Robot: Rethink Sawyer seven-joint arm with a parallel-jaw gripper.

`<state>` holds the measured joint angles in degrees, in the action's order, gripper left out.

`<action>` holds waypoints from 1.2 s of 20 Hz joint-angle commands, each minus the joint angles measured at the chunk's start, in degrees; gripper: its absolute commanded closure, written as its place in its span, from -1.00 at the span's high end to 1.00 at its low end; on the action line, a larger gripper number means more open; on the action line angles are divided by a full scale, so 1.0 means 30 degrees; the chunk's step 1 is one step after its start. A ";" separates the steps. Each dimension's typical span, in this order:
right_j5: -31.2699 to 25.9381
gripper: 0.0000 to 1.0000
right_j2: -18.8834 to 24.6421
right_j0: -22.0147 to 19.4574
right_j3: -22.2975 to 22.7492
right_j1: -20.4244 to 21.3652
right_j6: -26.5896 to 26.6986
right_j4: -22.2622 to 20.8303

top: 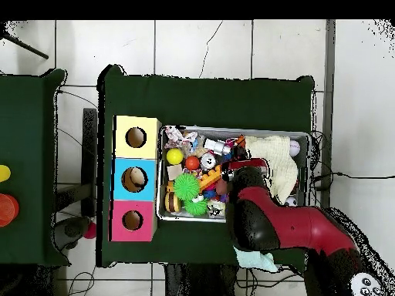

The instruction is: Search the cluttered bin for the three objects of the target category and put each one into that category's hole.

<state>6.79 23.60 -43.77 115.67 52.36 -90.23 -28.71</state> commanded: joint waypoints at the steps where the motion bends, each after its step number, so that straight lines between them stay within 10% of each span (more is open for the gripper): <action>1: 0.2003 -1.00 -0.1914 0.0680 0.0625 -0.1071 -0.2616 -0.1056; 14: 0.1965 -1.00 -0.1092 -0.0157 -0.0266 -0.1749 -0.1943 -0.1910; 24: 0.5627 -1.00 -0.2231 0.0509 -0.0721 -0.2691 -0.2290 -0.2429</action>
<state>17.62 18.94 -43.21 115.72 47.40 -90.23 -32.82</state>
